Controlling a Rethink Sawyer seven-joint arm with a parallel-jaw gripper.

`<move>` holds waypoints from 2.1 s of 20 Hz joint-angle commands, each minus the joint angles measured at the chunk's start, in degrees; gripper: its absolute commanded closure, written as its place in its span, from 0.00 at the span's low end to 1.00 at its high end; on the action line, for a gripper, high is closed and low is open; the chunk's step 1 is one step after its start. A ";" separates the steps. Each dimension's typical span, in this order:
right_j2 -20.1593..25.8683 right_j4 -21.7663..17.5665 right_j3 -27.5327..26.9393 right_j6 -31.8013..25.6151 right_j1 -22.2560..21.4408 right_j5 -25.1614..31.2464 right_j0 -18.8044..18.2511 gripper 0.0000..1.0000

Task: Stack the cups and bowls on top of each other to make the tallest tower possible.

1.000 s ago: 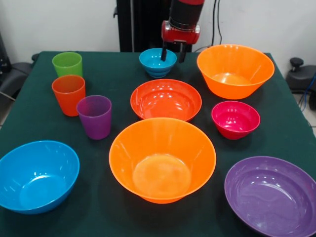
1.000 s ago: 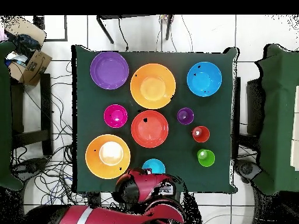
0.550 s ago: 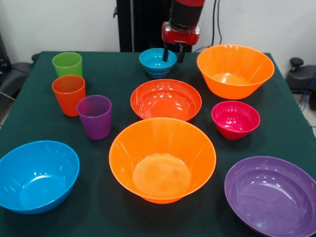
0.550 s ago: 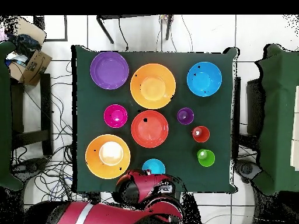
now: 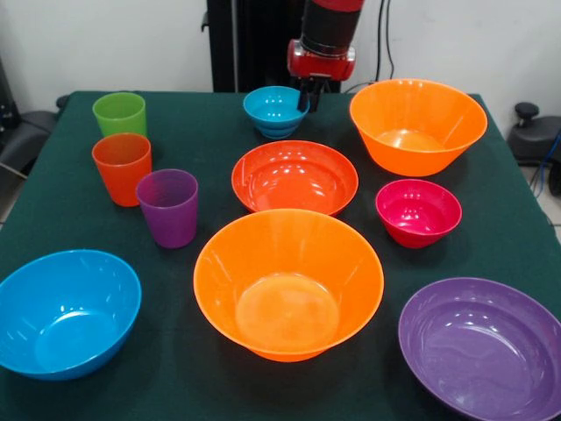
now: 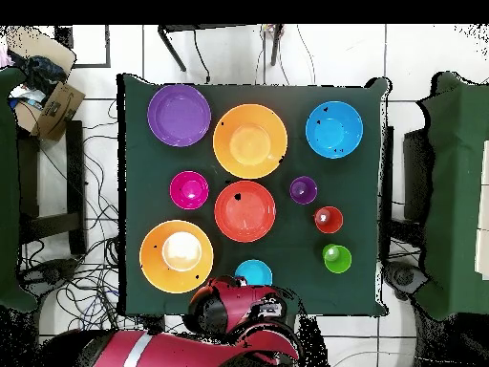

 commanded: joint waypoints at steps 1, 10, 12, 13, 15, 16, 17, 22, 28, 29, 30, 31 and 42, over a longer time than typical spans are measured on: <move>6.13 0.50 -4.26 8.27 2.74 -4.09 1.06 1.00; 7.86 1.43 -0.82 7.94 -6.42 2.35 0.49 1.00; 9.16 1.68 0.92 7.40 -10.92 5.61 -0.29 1.00; 9.90 1.78 1.80 7.16 -13.10 7.06 -0.77 1.00; 11.14 2.12 2.99 6.76 -17.09 9.35 -1.55 1.00; 11.65 2.34 3.47 6.55 -18.95 10.53 -1.88 1.00; 12.20 2.73 3.72 6.10 -20.99 12.36 -2.24 1.00; 14.54 5.37 3.36 3.10 -30.68 22.23 -3.84 1.00; 17.31 7.87 1.25 -0.61 -36.16 30.03 -6.29 1.00; 17.99 8.42 1.07 -1.29 -37.03 31.33 -6.90 1.00; 18.67 8.99 0.95 -1.95 -37.74 32.49 -7.55 1.00; 19.17 9.42 0.87 -2.63 -38.41 33.47 -8.11 1.00; 24.68 8.37 -9.30 -8.43 -37.18 45.59 -13.33 1.00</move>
